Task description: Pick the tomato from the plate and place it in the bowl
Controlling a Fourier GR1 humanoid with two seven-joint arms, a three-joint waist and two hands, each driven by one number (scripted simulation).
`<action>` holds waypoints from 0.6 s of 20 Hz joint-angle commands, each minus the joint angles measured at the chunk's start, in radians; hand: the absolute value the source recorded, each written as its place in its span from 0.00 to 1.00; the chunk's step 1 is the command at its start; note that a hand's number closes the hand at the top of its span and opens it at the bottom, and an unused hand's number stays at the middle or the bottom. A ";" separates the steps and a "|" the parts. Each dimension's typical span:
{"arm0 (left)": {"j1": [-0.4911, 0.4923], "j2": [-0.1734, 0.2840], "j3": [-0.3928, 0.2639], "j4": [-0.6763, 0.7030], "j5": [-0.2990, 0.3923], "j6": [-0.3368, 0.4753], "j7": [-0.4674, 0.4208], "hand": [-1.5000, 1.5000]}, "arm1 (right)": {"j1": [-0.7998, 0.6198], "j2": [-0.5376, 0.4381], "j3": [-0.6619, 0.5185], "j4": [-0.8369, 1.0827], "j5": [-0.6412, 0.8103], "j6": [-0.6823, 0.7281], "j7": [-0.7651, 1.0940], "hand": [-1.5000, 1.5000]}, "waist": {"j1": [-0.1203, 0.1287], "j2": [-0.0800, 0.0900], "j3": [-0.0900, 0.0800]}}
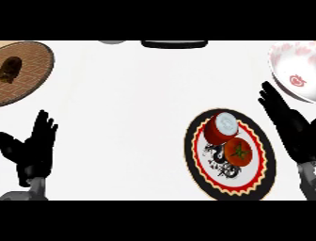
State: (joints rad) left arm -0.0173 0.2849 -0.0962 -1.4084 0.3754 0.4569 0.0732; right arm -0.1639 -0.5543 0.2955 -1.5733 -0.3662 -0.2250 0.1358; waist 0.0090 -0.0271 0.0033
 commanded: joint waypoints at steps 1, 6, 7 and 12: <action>-0.016 -0.014 -0.029 -0.019 -0.012 -0.042 -0.031 0.50 | 0.030 0.034 0.007 -0.062 0.135 -0.190 0.014 1.00 | -0.021 0.022 -0.005; -0.073 0.010 -0.128 -0.097 -0.015 -0.177 -0.035 0.50 | 0.085 -0.012 -0.111 -0.049 0.356 -0.529 -0.040 1.00 | -0.178 -0.021 -0.016; -0.064 0.008 -0.106 -0.093 -0.010 -0.154 -0.036 0.50 | 0.199 -0.095 -0.128 0.115 0.369 -0.525 0.089 1.00 | -0.233 0.013 -0.033; -0.062 -0.001 -0.176 -0.119 0.011 -0.252 -0.029 0.50 | 0.224 0.138 -0.114 -0.047 0.540 -0.922 -0.060 0.00 | -0.141 0.004 -0.013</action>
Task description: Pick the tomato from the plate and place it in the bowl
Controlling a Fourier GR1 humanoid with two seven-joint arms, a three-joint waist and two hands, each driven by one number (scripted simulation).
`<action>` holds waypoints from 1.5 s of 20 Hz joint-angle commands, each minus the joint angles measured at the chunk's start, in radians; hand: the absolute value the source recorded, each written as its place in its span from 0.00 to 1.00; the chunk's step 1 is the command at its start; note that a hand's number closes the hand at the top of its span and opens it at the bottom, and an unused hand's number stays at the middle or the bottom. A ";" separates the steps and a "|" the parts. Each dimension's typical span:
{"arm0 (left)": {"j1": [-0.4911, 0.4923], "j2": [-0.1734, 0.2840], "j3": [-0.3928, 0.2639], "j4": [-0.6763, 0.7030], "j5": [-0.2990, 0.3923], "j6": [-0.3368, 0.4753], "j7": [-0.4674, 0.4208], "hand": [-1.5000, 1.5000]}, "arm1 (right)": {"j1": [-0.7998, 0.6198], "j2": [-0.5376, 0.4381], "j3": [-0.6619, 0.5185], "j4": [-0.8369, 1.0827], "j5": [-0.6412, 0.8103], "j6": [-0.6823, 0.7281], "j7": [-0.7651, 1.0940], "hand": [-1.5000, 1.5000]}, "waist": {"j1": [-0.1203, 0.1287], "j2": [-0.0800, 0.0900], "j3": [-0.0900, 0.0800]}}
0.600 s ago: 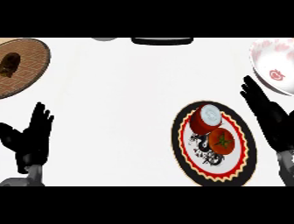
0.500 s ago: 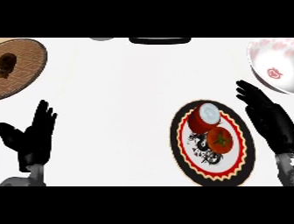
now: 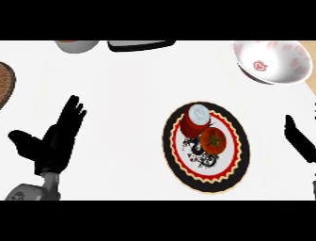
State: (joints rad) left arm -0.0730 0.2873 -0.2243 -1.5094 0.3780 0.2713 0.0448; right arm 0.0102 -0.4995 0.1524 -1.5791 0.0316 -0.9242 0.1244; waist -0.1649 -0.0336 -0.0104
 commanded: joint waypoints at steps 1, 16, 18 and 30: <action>-0.030 -0.012 -0.064 -0.038 0.001 -0.061 0.013 0.50 | 0.087 0.119 0.093 -0.042 0.203 -0.253 -0.086 0.00 | 0.051 0.014 0.003; -0.065 -0.001 -0.099 -0.071 0.002 -0.124 0.023 0.50 | 0.382 0.309 0.095 0.100 0.568 -0.192 0.320 0.00 | 0.151 0.061 -0.012; -0.074 -0.005 -0.114 -0.075 -0.007 -0.130 0.018 0.50 | 0.381 0.338 0.090 0.090 0.598 -0.153 0.377 0.00 | 0.163 0.065 -0.012; -0.093 -0.012 -0.123 -0.074 -0.007 -0.145 0.028 0.50 | 0.356 0.495 0.024 -0.001 0.875 0.112 0.793 0.00 | 0.204 0.060 -0.006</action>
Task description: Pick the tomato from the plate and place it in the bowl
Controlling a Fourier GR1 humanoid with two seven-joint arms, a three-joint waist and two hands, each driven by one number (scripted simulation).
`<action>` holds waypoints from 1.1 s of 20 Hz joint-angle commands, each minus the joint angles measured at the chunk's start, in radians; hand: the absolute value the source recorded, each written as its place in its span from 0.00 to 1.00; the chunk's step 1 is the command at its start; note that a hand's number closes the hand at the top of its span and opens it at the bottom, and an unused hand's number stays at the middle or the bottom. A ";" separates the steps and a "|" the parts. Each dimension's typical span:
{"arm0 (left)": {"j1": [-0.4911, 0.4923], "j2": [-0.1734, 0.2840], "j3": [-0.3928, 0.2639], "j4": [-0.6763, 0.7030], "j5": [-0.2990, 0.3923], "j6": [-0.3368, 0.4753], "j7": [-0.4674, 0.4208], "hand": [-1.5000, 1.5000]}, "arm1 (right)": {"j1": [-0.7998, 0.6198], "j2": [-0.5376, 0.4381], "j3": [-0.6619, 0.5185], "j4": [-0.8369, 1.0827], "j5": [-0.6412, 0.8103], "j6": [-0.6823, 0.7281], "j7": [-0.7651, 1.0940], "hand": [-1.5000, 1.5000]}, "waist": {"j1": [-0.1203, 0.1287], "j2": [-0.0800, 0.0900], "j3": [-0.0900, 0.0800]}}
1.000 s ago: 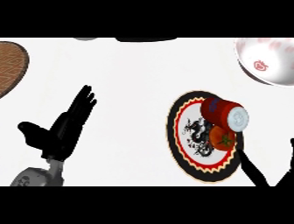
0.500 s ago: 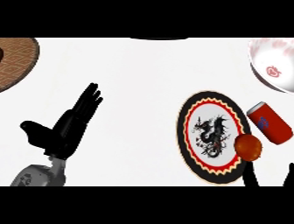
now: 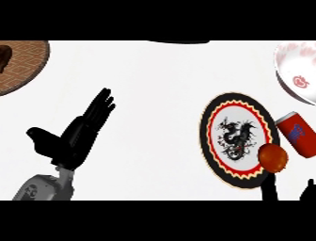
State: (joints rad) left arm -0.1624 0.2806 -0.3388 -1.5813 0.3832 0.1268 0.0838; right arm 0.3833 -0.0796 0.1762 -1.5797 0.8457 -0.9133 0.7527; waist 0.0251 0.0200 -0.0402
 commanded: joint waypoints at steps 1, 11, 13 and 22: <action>0.014 0.003 -0.004 0.005 0.003 -0.013 -0.005 0.50 | 0.004 0.076 0.007 -0.018 0.094 0.125 0.200 0.00 | 0.011 0.004 0.023; -0.002 -0.027 -0.003 0.043 -0.005 -0.008 -0.017 0.50 | -0.178 0.078 0.061 -0.156 0.346 0.488 0.673 0.00 | -0.002 -0.012 0.032; 0.008 -0.029 -0.014 0.020 -0.008 -0.001 0.003 0.50 | -0.249 0.079 0.070 -0.148 0.387 0.549 0.731 0.00 | 0.004 -0.014 0.035; 0.019 -0.032 -0.001 -0.002 -0.003 -0.003 0.013 0.50 | -0.355 0.080 0.004 -0.125 0.381 0.678 0.736 0.00 | -0.011 -0.018 0.037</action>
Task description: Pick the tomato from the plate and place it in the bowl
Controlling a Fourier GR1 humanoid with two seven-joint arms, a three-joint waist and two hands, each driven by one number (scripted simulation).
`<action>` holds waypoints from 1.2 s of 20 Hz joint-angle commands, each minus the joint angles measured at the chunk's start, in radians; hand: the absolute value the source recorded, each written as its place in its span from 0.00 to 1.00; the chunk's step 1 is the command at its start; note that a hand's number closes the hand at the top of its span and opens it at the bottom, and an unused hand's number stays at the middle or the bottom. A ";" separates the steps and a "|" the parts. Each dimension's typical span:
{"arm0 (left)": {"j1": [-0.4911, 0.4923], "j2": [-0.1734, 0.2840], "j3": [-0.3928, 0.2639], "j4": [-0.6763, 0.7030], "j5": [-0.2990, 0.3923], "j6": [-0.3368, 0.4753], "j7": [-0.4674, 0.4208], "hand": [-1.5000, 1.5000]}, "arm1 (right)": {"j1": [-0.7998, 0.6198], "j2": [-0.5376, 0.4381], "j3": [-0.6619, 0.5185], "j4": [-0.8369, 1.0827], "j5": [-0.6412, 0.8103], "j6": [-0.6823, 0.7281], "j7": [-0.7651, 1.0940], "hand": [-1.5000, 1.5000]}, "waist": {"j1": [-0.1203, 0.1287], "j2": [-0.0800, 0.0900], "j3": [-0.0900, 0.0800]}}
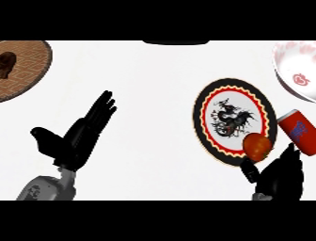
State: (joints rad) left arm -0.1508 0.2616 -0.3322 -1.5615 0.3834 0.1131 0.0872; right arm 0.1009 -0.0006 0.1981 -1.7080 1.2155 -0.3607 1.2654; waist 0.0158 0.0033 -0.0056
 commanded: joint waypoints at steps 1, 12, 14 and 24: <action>-0.003 -0.004 0.009 0.025 -0.011 -0.005 -0.023 0.50 | -0.070 0.001 0.004 0.034 0.021 0.089 0.223 0.00 | -0.006 0.002 0.002; -0.022 -0.046 -0.004 0.025 -0.033 0.025 0.002 0.50 | -0.143 0.001 -0.054 0.128 0.025 0.070 0.222 0.00 | -0.009 0.000 0.005; 0.000 -0.016 0.021 0.012 -0.013 -0.005 -0.005 0.50 | -0.125 0.001 -0.039 0.118 0.018 0.051 0.222 0.00 | -0.006 -0.002 0.005; -0.016 -0.011 0.046 0.048 -0.013 -0.046 -0.012 0.50 | -0.193 0.001 0.009 0.193 0.073 -0.021 0.222 1.00 | -0.005 0.000 0.005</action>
State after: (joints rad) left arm -0.1536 0.2519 -0.2951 -1.5406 0.3753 0.0846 0.0860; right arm -0.0173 -0.0009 0.1605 -1.6061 1.2488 -0.2861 1.2462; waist 0.0057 -0.0071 -0.0095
